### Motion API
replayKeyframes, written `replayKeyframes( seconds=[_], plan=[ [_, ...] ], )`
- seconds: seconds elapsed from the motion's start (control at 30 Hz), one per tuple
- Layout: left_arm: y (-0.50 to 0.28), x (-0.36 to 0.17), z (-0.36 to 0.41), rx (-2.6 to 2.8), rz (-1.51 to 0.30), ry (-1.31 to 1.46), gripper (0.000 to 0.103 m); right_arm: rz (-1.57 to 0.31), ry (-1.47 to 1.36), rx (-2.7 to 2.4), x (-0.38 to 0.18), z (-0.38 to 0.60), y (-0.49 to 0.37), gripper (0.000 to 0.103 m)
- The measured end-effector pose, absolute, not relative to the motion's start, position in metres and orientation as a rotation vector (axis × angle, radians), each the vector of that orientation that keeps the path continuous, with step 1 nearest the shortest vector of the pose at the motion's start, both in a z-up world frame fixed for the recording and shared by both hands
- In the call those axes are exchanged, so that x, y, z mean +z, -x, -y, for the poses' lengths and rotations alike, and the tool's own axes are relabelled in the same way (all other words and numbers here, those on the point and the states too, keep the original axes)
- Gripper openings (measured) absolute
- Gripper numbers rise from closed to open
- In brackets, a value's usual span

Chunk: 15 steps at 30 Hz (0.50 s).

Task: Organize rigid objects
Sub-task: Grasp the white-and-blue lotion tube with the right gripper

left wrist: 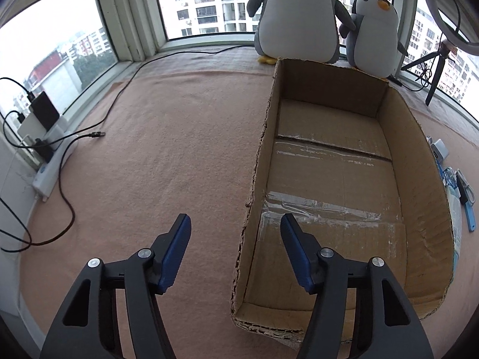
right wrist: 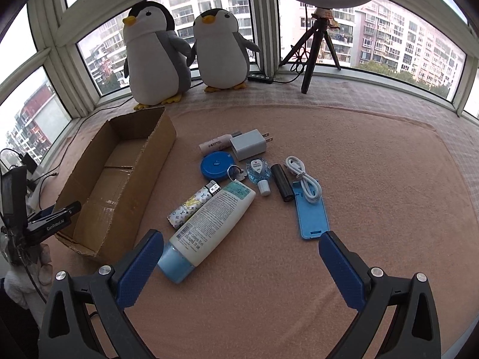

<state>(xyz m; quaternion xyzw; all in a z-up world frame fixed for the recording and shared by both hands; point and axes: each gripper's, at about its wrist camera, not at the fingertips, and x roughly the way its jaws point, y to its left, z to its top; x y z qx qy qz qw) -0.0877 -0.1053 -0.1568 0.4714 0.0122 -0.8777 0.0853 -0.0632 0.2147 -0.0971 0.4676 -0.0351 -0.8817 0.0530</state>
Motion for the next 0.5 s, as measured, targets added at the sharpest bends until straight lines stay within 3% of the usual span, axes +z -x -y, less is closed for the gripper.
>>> replayKeyframes(
  seconds=[0.23,0.5],
  plan=[
    [0.089,-0.166,0.102,-2.634,-0.05,-1.438,0.041,0.153,-1.595,-2.543,-0.133,-0.188,0.086,0.09],
    [0.089,-0.17,0.102,-2.647,-0.079,-1.437,0.038,0.047,-1.677,-2.531,-0.152,-0.166,0.098,0.088]
  ],
)
